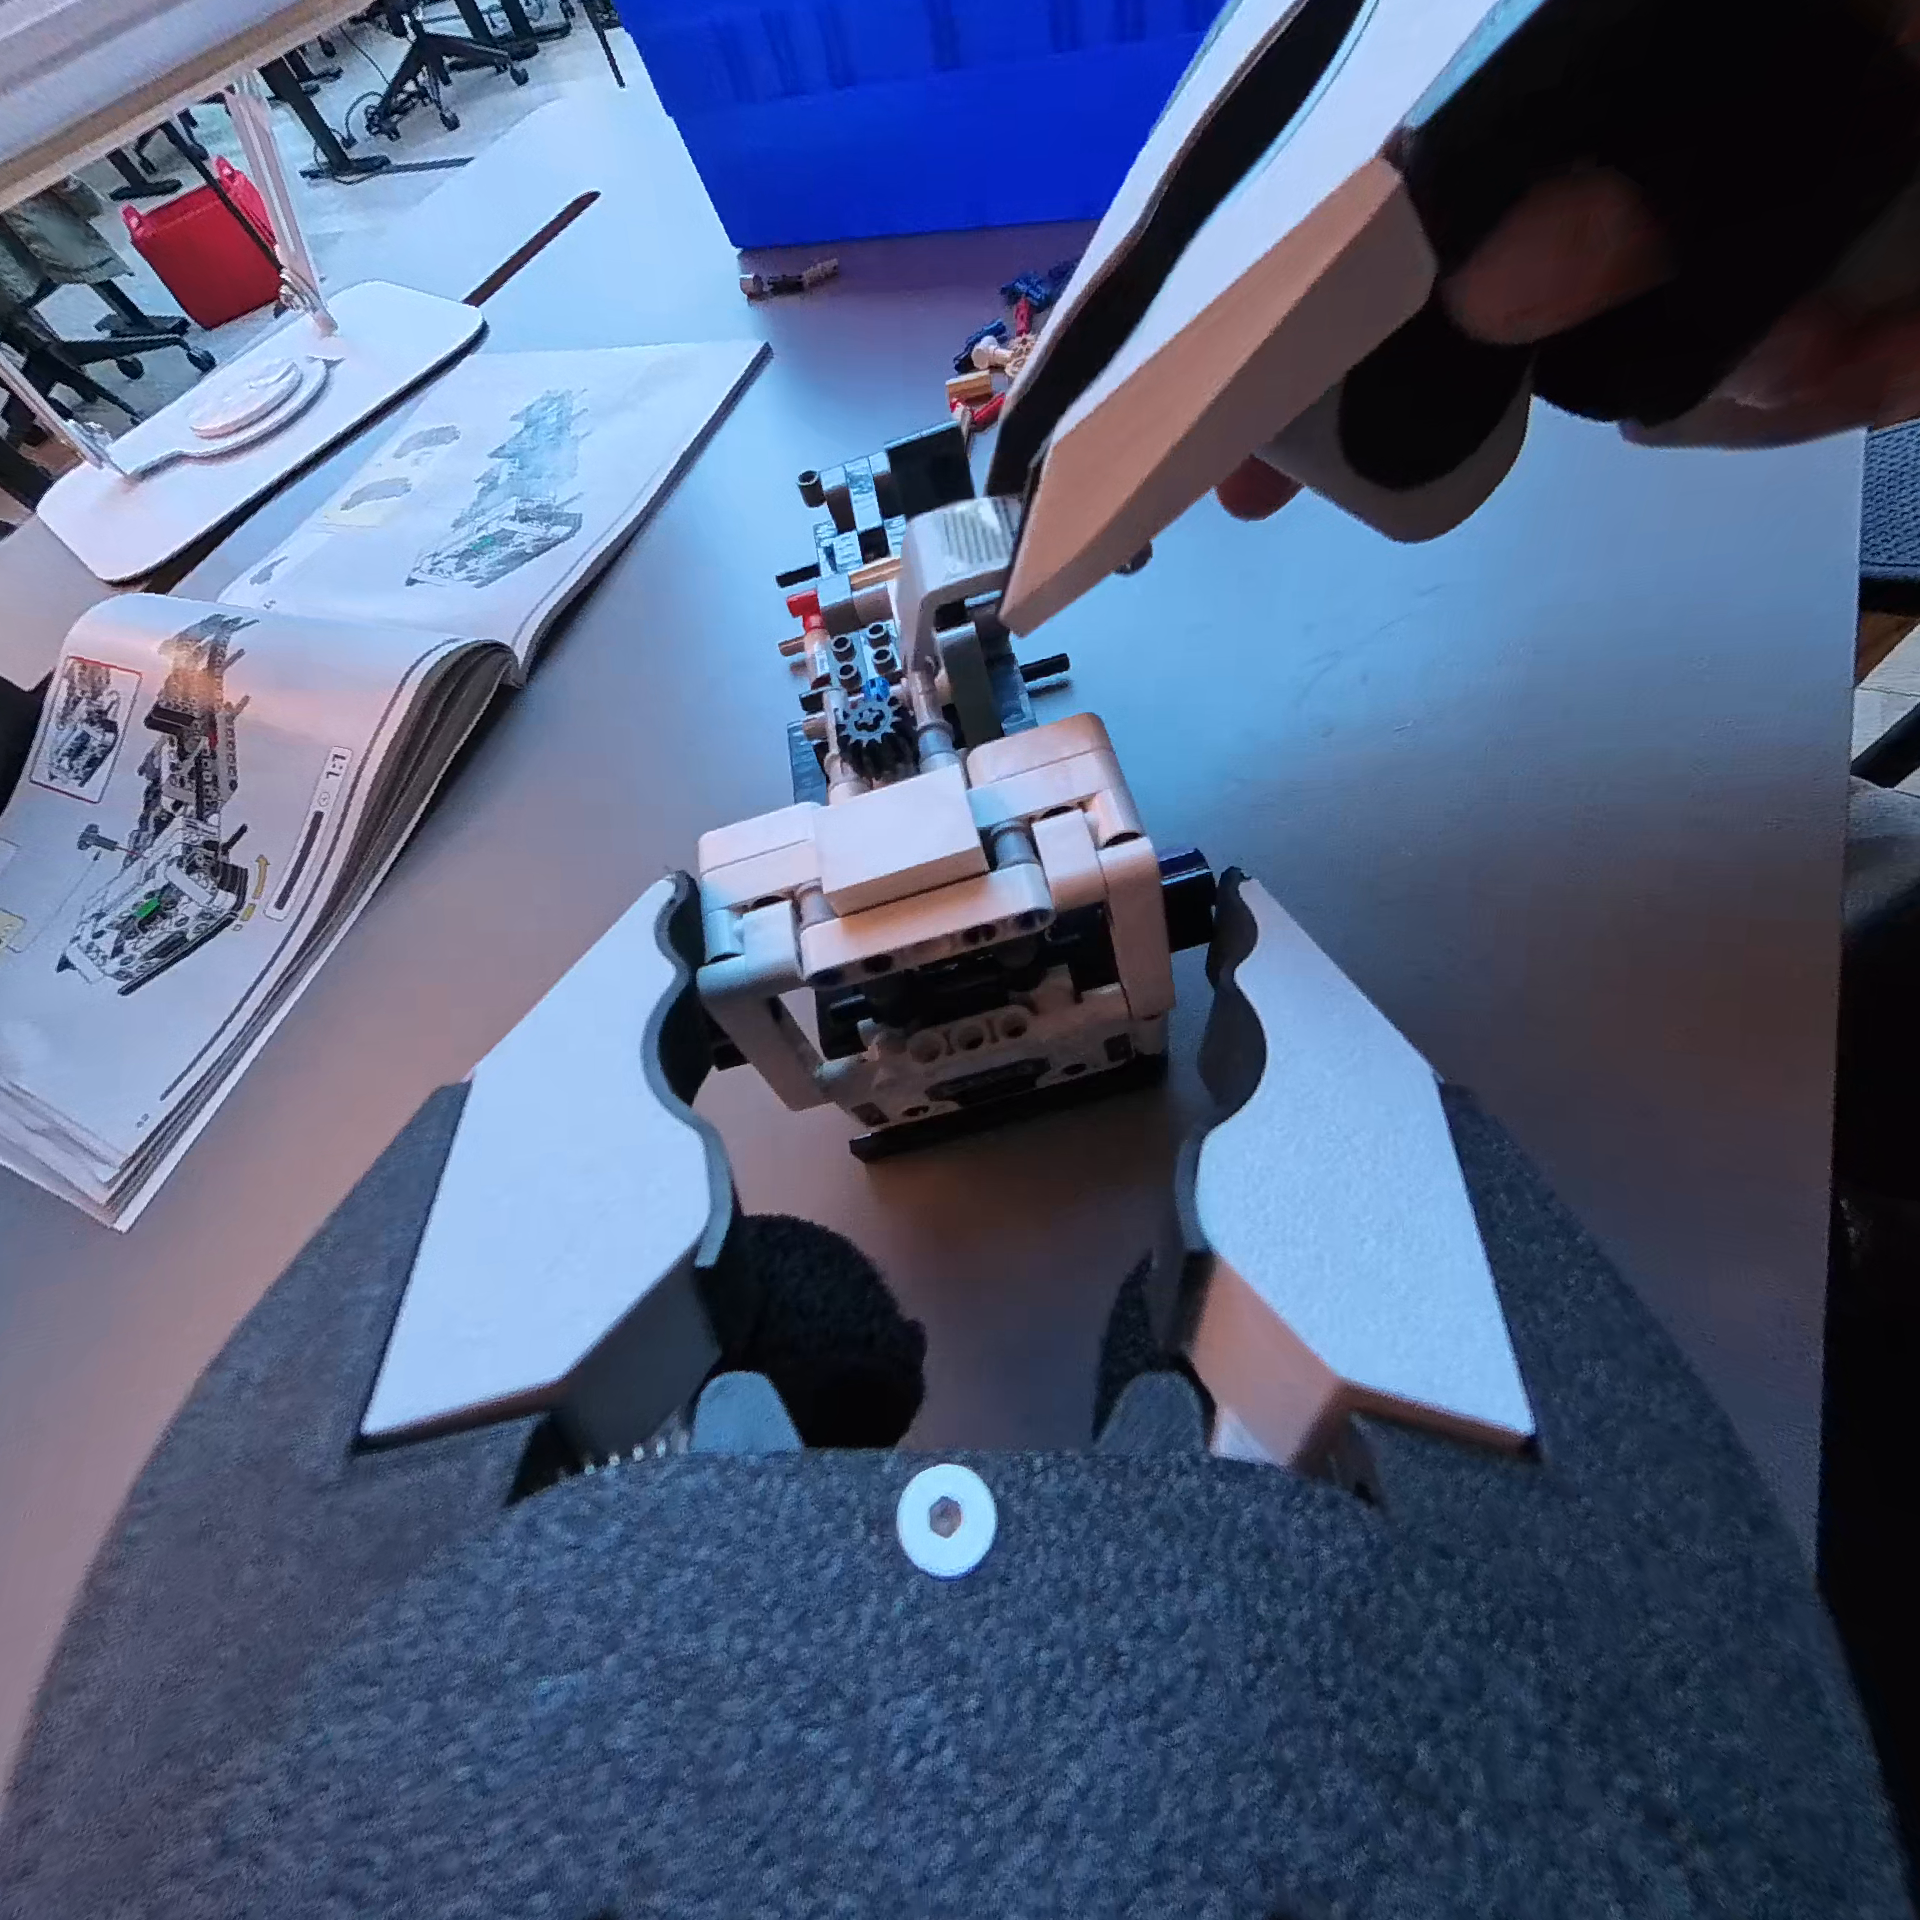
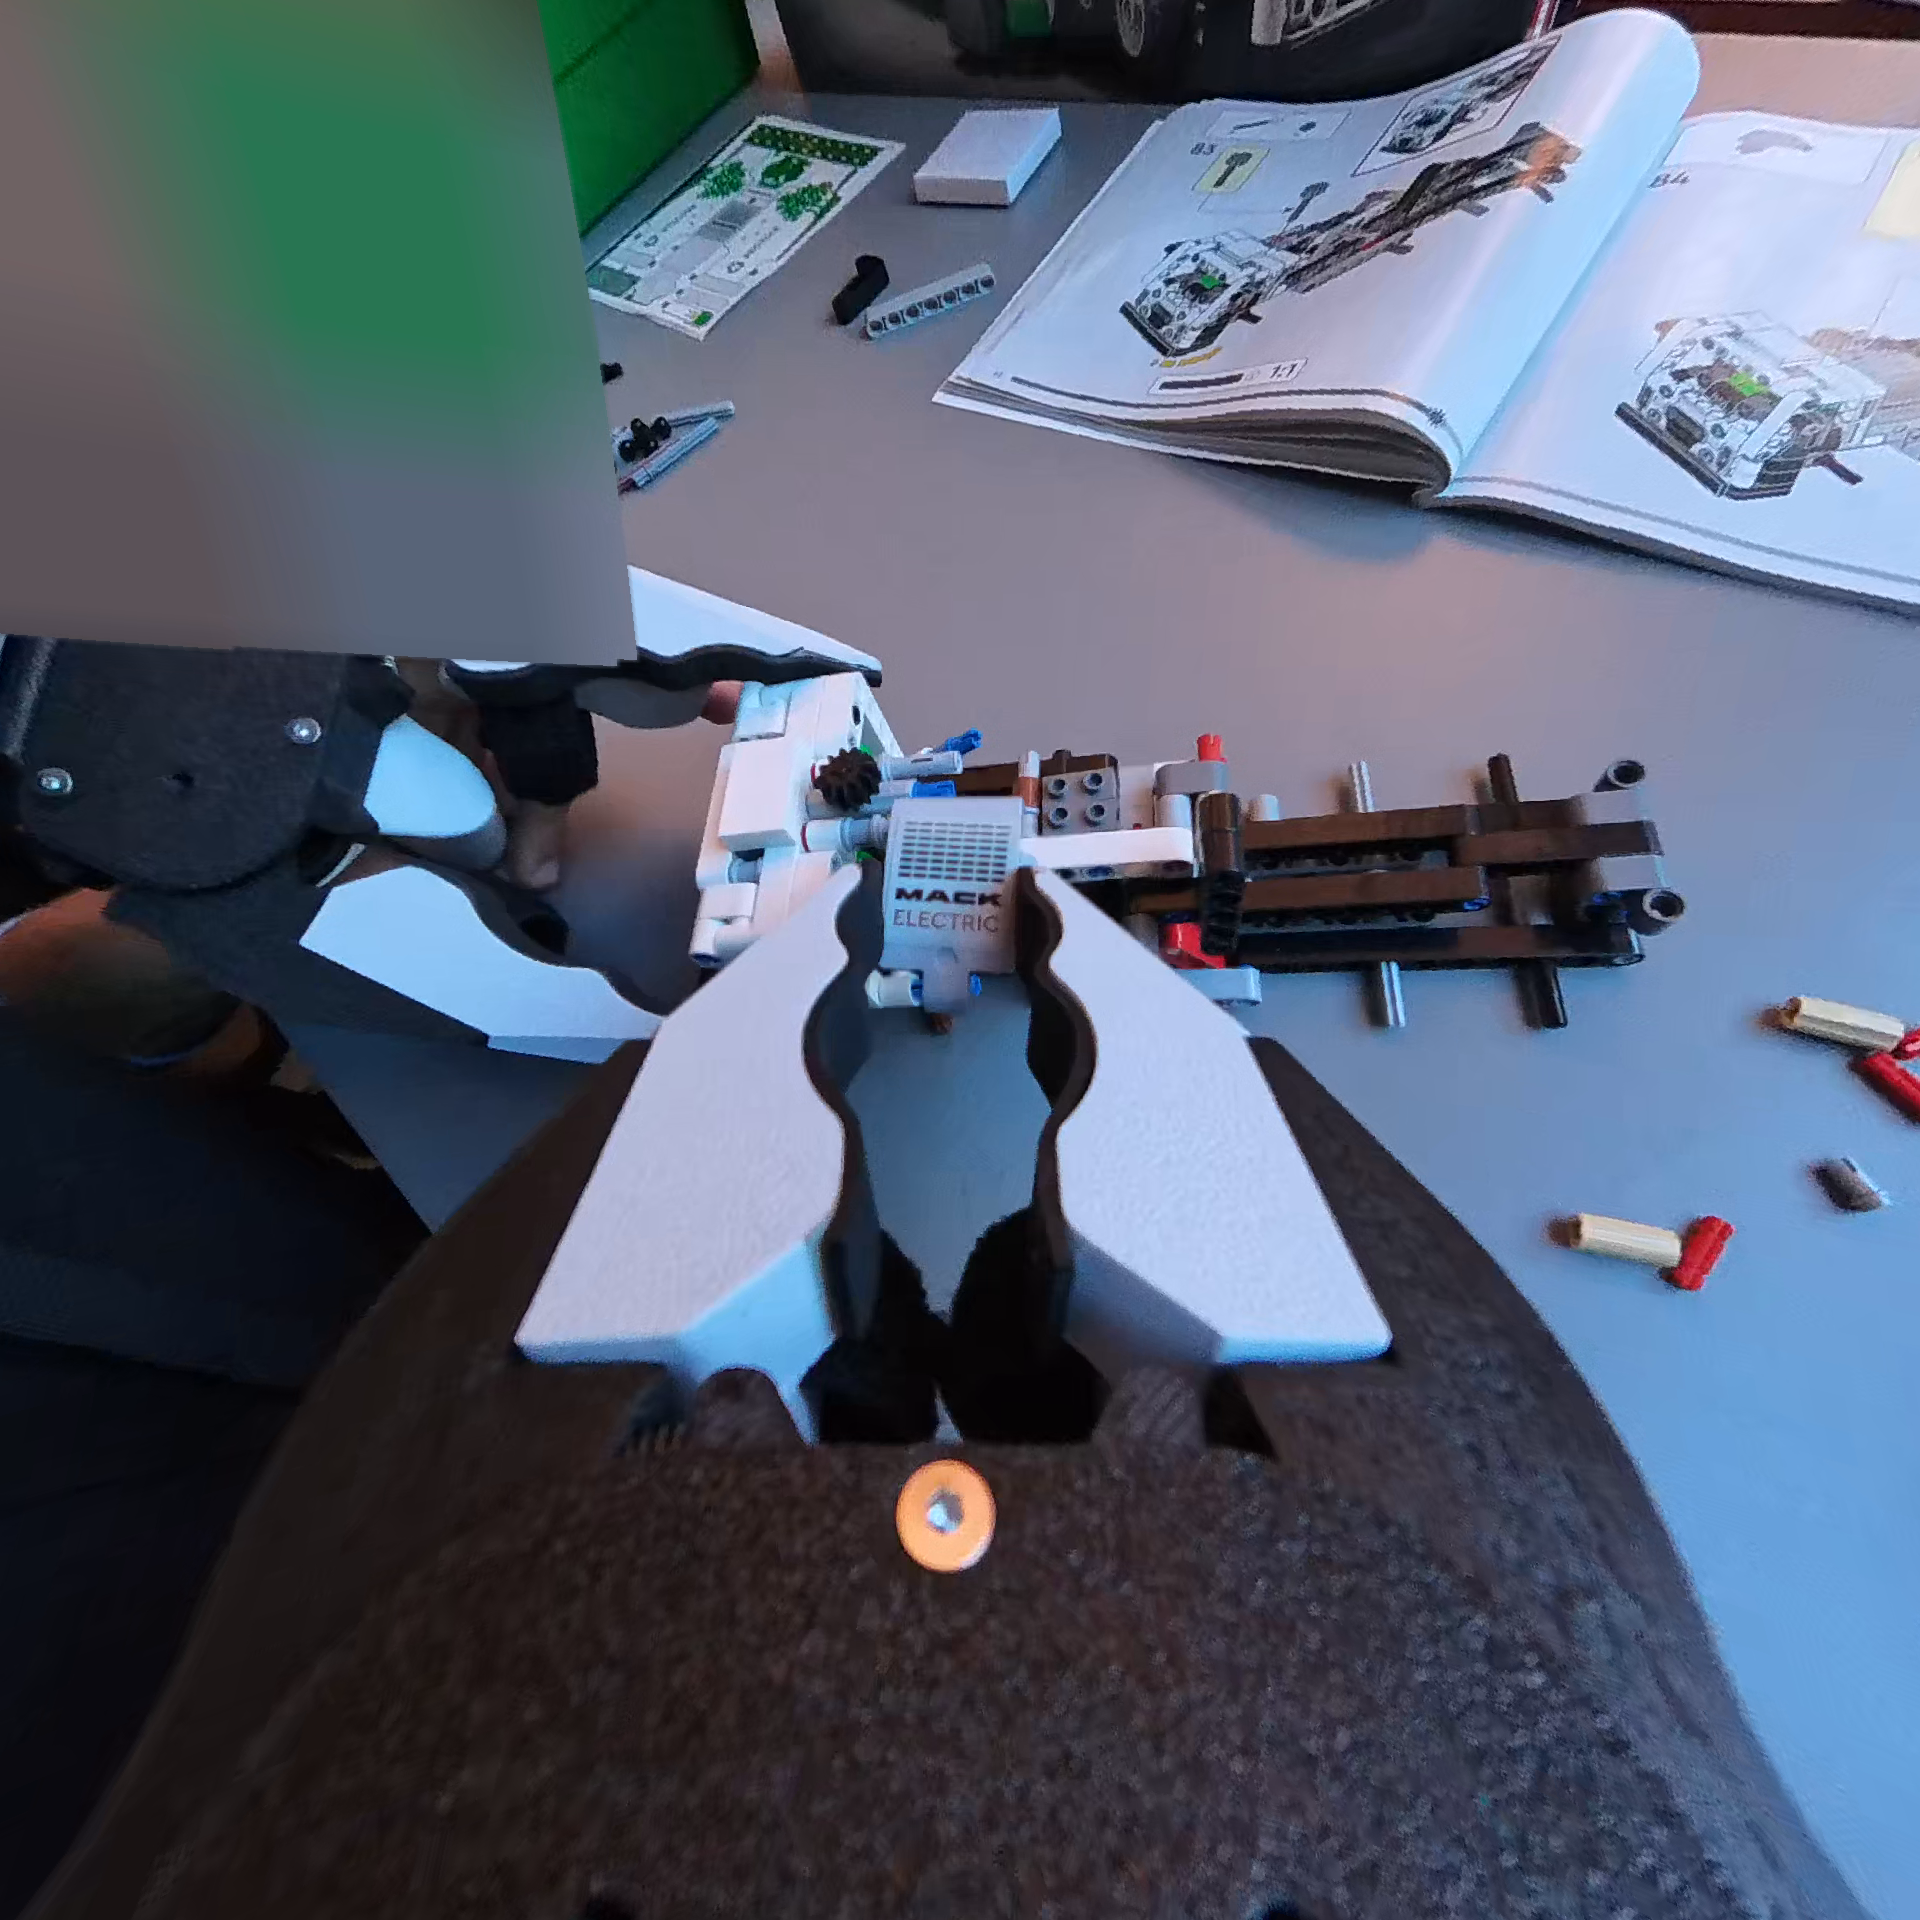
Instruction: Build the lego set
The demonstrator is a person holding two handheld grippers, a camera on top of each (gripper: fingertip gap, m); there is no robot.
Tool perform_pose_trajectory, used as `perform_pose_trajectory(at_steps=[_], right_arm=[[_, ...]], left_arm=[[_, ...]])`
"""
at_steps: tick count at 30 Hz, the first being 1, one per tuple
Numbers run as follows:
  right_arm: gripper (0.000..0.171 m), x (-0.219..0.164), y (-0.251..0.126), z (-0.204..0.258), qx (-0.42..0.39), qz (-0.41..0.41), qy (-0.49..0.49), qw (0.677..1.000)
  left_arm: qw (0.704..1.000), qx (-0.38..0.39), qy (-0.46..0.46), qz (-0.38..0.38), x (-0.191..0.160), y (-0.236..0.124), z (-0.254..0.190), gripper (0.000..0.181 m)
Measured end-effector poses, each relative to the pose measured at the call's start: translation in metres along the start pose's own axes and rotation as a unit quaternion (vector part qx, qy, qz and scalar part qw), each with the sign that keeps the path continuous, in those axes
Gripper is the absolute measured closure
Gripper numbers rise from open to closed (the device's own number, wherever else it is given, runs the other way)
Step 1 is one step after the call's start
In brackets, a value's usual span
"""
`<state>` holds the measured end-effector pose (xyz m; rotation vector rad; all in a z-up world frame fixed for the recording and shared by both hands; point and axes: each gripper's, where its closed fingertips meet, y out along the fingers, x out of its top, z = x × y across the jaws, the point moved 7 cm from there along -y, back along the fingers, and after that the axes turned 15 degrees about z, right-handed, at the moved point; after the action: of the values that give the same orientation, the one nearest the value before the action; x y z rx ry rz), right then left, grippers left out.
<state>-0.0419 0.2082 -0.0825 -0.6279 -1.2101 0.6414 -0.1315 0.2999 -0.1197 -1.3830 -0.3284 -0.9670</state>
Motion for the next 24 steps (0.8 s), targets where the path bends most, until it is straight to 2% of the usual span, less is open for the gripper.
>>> perform_pose_trajectory(at_steps=[9,17,24], right_arm=[[0.147,0.002,0.0,0.001,-0.002,0.031,-0.042,0.999],[0.147,0.002,0.001,-0.007,0.087,0.035,0.097,0.991],[0.147,0.002,0.002,0.003,-0.022,0.027,-0.053,0.998]], left_arm=[[1.0,0.002,-0.001,0.002,0.0,0.0,0.0,0.086],[1.0,0.012,-0.005,0.004,0.0,0.001,0.001,0.086],[1.0,0.015,-0.008,0.005,0.0,0.001,0.002,0.086]])
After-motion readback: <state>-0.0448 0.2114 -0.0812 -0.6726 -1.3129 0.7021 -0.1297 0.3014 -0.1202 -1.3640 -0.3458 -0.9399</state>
